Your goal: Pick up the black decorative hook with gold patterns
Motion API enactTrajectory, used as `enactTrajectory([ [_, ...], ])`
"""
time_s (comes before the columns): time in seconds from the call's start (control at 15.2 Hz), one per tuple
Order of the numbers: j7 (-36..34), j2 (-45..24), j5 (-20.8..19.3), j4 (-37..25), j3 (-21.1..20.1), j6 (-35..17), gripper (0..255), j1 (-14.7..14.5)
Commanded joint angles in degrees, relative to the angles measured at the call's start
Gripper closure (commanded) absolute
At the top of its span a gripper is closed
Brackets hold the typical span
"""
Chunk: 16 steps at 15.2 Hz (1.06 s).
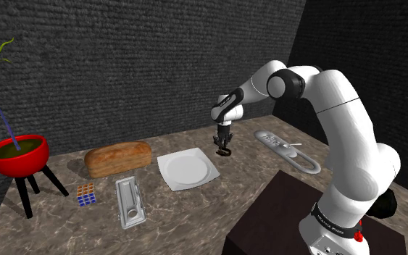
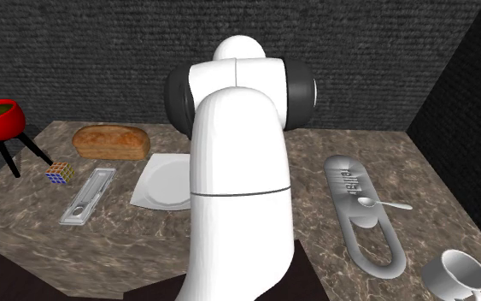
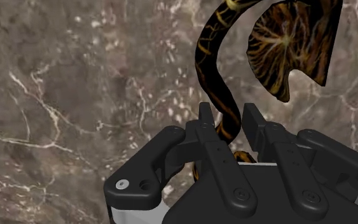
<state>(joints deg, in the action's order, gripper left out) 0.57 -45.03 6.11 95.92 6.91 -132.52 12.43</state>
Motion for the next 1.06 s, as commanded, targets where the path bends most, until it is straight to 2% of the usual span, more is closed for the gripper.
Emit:
enactTrajectory([
  [0.0, -0.08, 0.87, -0.09, 0.26, 0.08, 0.6, 255, -0.1],
  [0.99, -0.51, 8.28, -0.98, 1.46, 0.85, 6.78, 255, -0.66],
])
